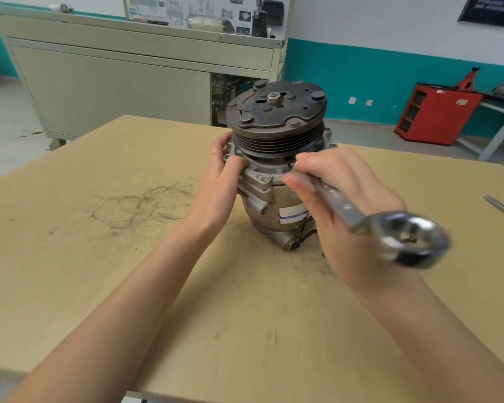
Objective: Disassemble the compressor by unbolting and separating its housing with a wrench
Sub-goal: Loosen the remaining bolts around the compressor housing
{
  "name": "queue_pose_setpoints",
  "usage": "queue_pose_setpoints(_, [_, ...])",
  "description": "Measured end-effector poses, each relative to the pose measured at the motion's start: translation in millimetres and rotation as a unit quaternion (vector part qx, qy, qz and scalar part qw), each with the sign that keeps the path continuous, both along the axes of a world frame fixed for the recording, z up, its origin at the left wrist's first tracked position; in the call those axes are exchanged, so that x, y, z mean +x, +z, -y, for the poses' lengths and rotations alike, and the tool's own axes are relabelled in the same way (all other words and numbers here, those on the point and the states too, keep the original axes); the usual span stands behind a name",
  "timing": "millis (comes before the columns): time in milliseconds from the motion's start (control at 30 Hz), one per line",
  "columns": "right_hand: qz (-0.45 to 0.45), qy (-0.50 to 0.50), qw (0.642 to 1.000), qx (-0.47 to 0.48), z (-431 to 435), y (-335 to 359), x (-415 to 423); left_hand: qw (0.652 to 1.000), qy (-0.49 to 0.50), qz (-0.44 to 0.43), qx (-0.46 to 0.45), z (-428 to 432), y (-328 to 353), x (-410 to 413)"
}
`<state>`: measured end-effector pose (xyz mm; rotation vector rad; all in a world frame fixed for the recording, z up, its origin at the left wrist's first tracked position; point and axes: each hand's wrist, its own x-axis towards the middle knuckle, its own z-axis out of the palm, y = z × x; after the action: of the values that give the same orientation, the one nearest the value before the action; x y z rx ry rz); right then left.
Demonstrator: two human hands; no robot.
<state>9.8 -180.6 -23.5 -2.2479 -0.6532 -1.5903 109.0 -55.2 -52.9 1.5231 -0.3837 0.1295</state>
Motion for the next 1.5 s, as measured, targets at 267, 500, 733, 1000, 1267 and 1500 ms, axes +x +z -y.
queue_pose_setpoints(267, [0.1,-0.082,0.985,-0.112,-8.0,-15.3,4.2,1.0,-0.003,0.009,0.014,-2.3,-2.3,0.3])
queue_pose_setpoints(500, [0.08,-0.006,0.996,-0.034,-0.8,-19.5,6.1,1.0,-0.012,-0.003,0.021,-5.7,-1.2,-1.3])
queue_pose_setpoints(733, [-0.17,0.292,0.883,0.326,25.9,-7.1,14.2,1.0,-0.018,0.0,0.015,-4.8,-3.8,1.2])
queue_pose_setpoints(1000, [-0.214,0.274,0.843,0.411,31.8,12.9,16.6,1.0,-0.017,-0.008,0.022,-4.7,-1.7,-0.6])
queue_pose_setpoints(1267, [-0.014,0.031,0.999,0.036,8.0,0.9,0.9,1.0,-0.017,-0.009,0.014,-4.1,0.0,-3.0])
queue_pose_setpoints(1500, [0.082,0.005,0.992,-0.093,10.3,-16.9,3.3,1.0,-0.008,-0.007,0.015,-4.7,-1.5,-2.6])
